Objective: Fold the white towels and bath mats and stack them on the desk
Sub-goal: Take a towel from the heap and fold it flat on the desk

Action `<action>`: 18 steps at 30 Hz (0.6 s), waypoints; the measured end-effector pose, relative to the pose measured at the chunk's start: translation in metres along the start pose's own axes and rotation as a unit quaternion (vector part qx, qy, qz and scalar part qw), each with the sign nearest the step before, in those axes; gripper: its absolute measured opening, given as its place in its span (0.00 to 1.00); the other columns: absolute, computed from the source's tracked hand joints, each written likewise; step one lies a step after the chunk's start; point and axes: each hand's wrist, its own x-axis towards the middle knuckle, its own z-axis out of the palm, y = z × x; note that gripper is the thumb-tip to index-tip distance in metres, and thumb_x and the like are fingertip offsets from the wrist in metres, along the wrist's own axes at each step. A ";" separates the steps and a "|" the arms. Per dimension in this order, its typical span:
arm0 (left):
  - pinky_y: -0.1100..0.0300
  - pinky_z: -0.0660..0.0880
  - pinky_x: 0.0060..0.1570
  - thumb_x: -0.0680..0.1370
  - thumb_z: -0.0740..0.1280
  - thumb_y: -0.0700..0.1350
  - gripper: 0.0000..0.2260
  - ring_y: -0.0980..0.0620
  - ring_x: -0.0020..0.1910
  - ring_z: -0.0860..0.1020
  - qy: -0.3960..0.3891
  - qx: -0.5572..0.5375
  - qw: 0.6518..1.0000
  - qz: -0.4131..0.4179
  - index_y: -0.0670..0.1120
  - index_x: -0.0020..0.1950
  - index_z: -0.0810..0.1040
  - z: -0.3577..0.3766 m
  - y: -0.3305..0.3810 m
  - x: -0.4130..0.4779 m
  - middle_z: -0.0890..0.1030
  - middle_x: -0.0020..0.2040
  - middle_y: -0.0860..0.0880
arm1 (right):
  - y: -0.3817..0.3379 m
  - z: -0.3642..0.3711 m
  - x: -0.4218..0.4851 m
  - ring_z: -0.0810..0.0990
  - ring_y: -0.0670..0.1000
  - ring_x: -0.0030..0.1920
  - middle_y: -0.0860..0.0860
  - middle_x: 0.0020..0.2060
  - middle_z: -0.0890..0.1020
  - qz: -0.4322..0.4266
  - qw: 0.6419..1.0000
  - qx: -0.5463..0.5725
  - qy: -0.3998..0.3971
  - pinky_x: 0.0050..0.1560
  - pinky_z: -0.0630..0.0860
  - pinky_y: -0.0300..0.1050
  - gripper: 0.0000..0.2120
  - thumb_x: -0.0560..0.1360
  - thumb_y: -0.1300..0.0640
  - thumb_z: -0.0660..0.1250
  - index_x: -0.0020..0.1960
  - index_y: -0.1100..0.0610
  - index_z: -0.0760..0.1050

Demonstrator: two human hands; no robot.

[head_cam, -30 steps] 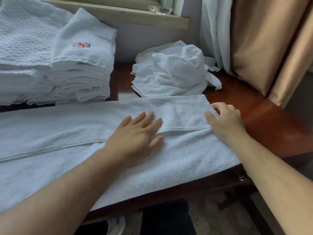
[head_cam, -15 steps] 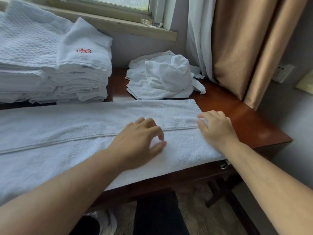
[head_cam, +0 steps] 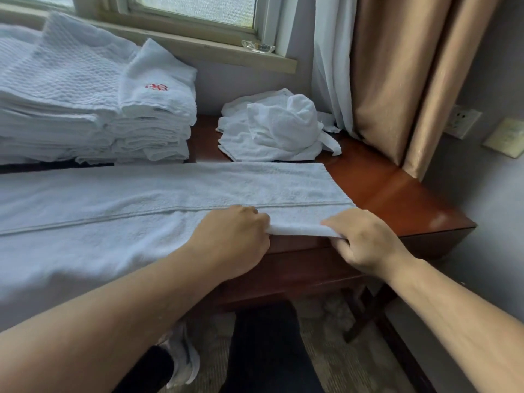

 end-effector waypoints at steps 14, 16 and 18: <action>0.56 0.64 0.32 0.79 0.55 0.36 0.20 0.46 0.45 0.80 0.057 0.139 0.985 -0.084 0.56 0.64 0.72 -0.017 -0.080 0.089 0.76 0.51 0.53 | 0.086 0.017 0.101 0.80 0.57 0.46 0.51 0.44 0.85 0.264 0.961 0.075 -0.014 0.42 0.74 0.48 0.05 0.80 0.52 0.67 0.52 0.47 0.82; 0.57 0.62 0.30 0.81 0.56 0.38 0.17 0.46 0.42 0.78 0.039 0.161 0.984 -0.068 0.56 0.64 0.71 -0.011 -0.096 0.102 0.74 0.48 0.54 | 0.098 0.023 0.114 0.79 0.55 0.44 0.50 0.44 0.84 0.292 0.952 0.067 -0.065 0.40 0.72 0.47 0.03 0.79 0.49 0.68 0.50 0.46 0.81; 0.58 0.60 0.28 0.83 0.57 0.42 0.12 0.48 0.38 0.74 0.017 0.177 0.983 -0.051 0.57 0.62 0.71 -0.003 -0.112 0.112 0.69 0.44 0.54 | 0.105 0.030 0.123 0.78 0.53 0.44 0.48 0.46 0.84 0.313 0.943 0.053 -0.094 0.39 0.69 0.45 0.04 0.78 0.47 0.68 0.51 0.45 0.80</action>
